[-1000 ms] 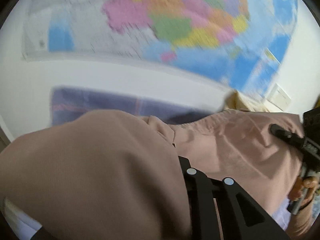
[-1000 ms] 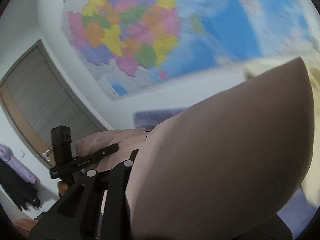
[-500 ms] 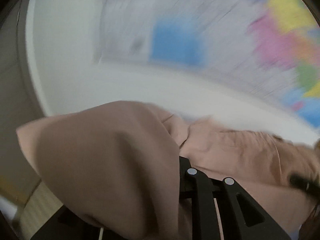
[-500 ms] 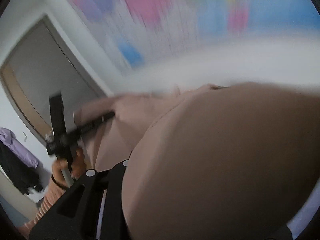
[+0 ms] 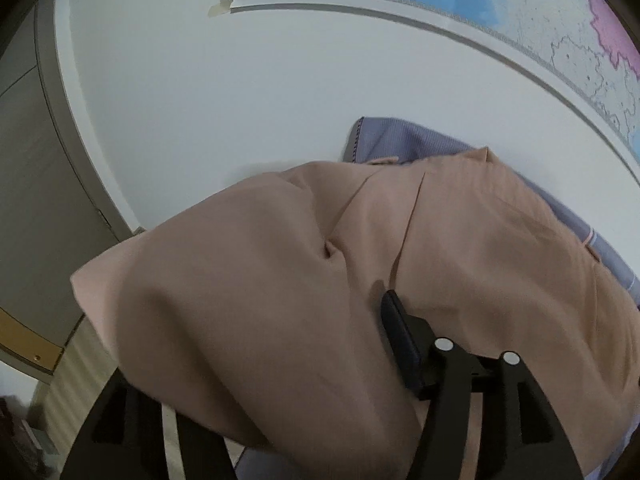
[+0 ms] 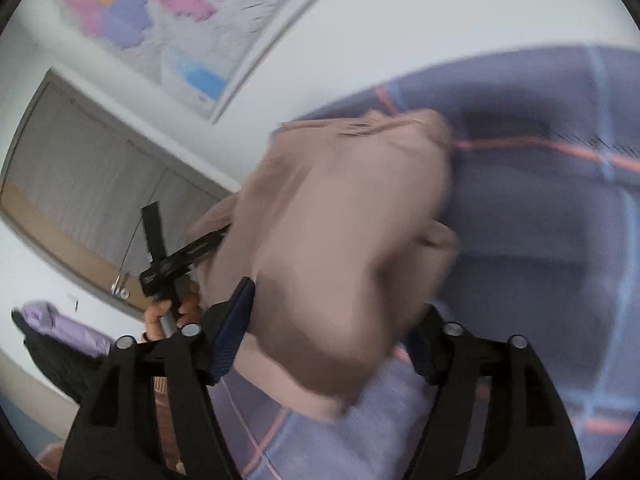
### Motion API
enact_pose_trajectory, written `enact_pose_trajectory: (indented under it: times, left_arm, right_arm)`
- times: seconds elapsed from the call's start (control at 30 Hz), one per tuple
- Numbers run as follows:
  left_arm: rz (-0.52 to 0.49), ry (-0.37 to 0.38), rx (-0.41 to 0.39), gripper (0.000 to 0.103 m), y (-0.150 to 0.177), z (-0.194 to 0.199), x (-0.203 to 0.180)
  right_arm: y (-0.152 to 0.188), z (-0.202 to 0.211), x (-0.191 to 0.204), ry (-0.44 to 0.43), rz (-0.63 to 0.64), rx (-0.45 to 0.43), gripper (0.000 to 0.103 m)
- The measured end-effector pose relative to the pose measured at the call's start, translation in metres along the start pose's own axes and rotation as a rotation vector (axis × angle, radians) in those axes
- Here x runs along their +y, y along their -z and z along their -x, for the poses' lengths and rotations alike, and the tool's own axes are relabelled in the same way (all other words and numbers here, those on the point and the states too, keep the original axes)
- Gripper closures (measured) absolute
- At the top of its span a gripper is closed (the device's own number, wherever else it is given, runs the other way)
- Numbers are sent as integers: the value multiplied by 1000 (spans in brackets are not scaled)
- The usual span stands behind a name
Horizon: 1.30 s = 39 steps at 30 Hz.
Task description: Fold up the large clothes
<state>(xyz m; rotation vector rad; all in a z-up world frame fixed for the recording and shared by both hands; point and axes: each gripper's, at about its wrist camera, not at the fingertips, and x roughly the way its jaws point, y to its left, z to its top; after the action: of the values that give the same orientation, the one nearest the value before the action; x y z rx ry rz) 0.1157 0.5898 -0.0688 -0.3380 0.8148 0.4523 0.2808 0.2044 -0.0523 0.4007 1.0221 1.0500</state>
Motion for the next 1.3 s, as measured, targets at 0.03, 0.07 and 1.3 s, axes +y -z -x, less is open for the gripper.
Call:
enact_pose_trajectory:
  times: [0.03,0.07,1.3]
  left_arm:
    - [5,2,7,37,-1,2,2]
    - [9,1,10,36,1,4,4]
    - [-222,92,-111,15,83,87,-107]
  right_arm:
    - [1,-5,2,-7,3,13,63]
    - [1,-11,4,7,15,30,69]
    - [32,-5,72,352,400,-46,53]
